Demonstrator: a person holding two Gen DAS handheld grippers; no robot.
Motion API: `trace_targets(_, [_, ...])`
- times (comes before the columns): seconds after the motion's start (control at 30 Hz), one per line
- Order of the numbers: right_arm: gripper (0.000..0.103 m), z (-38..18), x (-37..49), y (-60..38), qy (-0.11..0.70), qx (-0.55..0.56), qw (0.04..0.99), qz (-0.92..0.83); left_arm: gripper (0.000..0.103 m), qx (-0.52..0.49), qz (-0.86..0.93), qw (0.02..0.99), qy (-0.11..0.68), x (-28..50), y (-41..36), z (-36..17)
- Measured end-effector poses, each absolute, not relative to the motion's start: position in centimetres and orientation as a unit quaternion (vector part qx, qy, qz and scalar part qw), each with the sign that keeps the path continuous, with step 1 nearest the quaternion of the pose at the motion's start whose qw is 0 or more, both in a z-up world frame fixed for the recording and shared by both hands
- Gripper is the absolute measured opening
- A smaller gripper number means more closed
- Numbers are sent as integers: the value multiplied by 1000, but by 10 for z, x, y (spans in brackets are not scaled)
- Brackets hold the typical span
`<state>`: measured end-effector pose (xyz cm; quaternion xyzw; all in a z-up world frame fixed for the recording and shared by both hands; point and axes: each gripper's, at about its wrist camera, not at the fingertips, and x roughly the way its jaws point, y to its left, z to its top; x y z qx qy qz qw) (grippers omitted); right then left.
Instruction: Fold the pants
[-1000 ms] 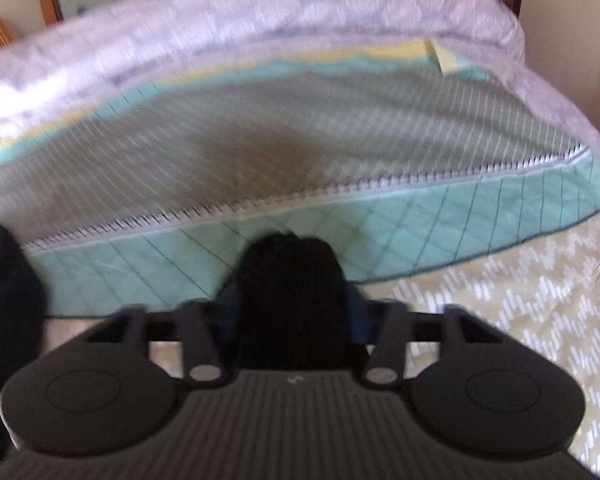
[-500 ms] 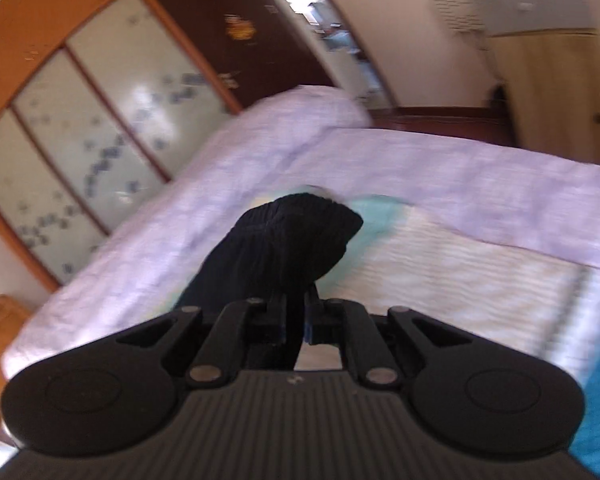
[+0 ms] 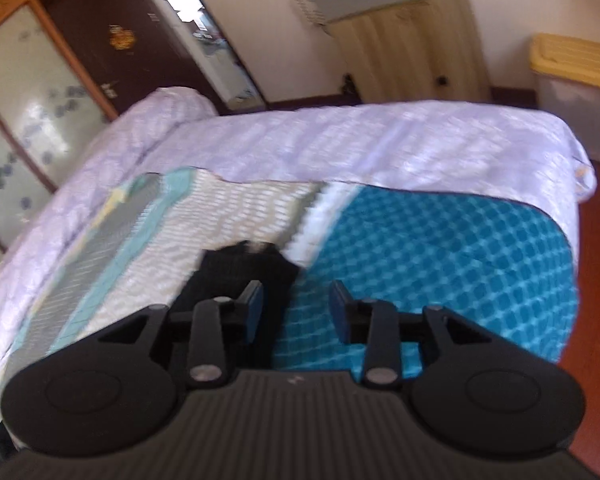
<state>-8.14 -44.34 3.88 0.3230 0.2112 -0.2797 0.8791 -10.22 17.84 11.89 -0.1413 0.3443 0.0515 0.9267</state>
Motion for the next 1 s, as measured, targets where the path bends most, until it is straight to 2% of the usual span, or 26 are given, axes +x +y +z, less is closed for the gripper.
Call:
trace_targets(0.17, [43,47,-36,-402,223,332,895,-197,49,-114,24,927,358,-67,151,101])
trace_targets(0.27, [43,50,-7,-372,247,358,891,-127,48,-93,9,889,448,-43,141,51])
trace_targets(0.33, [43,56,19,-345,271,346,895,-80,48,-78,13,876,476,-42,141,27])
trace_targets(0.43, [43,69,63,-304,303,302,904,-19,49,-101,-18,890,445,-43,153,43])
trace_targets(0.57, [43,89,138,-244,331,236,911,65,56,-173,-3,922,347,-16,200,85])
trace_targets(0.73, [43,105,249,-138,352,139,912,160,59,-200,68,932,295,65,219,70])
trace_targets(0.8, [43,108,290,-82,359,83,908,201,69,-209,79,930,292,91,215,54])
trace_targets(0.83, [43,108,310,-54,363,56,903,226,71,-207,75,932,286,99,209,45])
trace_targets(0.9, [43,102,344,0,374,21,889,262,86,-188,84,940,273,112,199,31])
trace_targets(1.0, [43,77,390,61,408,26,870,276,89,-189,94,942,261,119,191,10])
